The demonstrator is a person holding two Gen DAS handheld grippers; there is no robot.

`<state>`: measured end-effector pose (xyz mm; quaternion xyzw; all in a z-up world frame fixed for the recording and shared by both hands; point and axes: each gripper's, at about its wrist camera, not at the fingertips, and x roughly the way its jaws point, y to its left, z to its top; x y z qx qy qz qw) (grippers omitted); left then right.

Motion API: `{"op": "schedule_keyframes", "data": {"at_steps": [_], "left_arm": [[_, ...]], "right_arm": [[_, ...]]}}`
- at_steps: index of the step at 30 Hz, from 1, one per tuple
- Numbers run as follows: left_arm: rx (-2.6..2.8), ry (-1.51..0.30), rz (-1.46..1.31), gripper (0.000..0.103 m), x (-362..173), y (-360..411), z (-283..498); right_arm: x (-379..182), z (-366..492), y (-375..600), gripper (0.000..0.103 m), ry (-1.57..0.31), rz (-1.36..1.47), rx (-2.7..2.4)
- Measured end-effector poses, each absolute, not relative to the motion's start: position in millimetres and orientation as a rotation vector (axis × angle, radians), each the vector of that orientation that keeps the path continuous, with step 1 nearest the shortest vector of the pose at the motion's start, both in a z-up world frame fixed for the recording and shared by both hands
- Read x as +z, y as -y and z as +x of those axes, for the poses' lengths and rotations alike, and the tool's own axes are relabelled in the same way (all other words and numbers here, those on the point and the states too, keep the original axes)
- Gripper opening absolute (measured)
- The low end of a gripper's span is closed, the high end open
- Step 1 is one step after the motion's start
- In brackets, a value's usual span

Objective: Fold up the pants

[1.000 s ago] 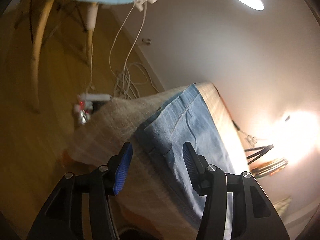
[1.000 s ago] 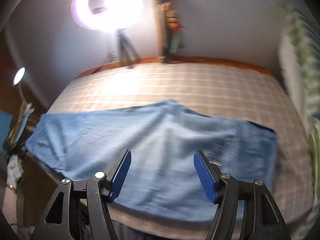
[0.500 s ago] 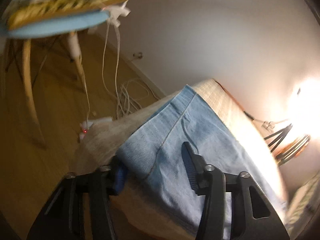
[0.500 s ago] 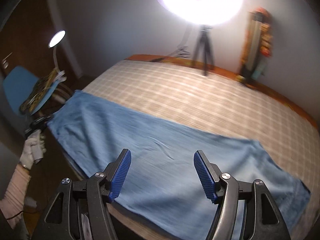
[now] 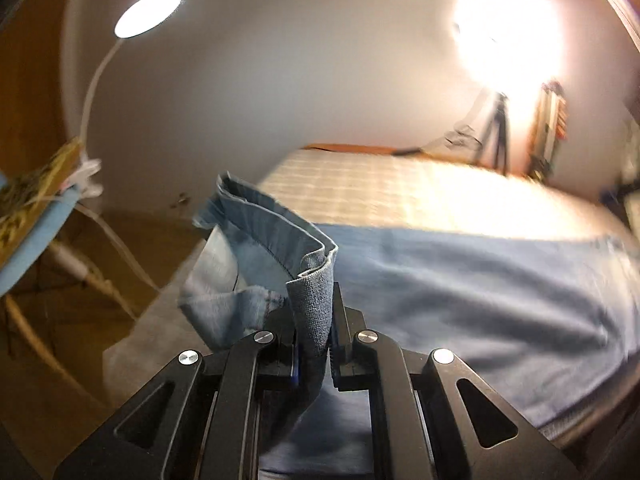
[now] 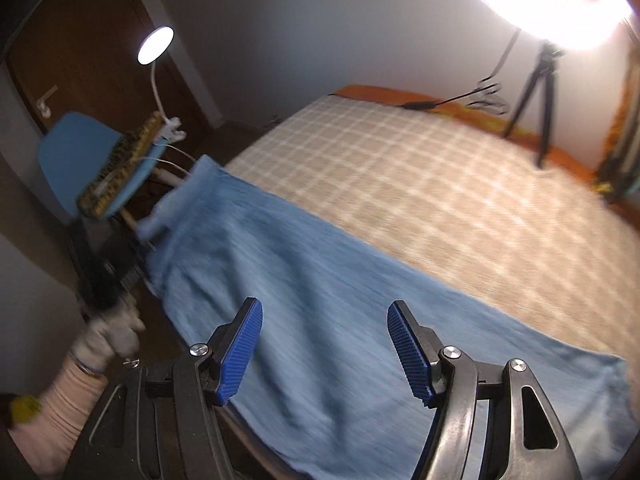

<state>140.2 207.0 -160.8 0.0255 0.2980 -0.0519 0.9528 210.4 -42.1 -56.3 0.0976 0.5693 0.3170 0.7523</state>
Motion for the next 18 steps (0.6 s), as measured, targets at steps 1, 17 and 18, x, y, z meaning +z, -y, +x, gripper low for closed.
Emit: {"op": "schedule_keyframes", "data": {"at_steps": [1, 17, 18], "left_arm": [[-0.11, -0.613, 0.066, 0.009, -163.8, -203.5, 139.3], [-0.056, -0.544, 0.253, 0.042, -180.9, -167.5, 113.3], [-0.033, -0.526, 0.285, 0.048, -182.4, -164.6, 110.2]], "right_arm": [[-59.0, 215.1, 35.9, 0.068, -1.247, 0.234, 0.714], [-141.1, 286.1, -129.6, 0.072, -1.42, 0.407, 0.933], [-148.1, 288.5, -137.6, 0.072, -1.434, 0.423, 0.933]]}}
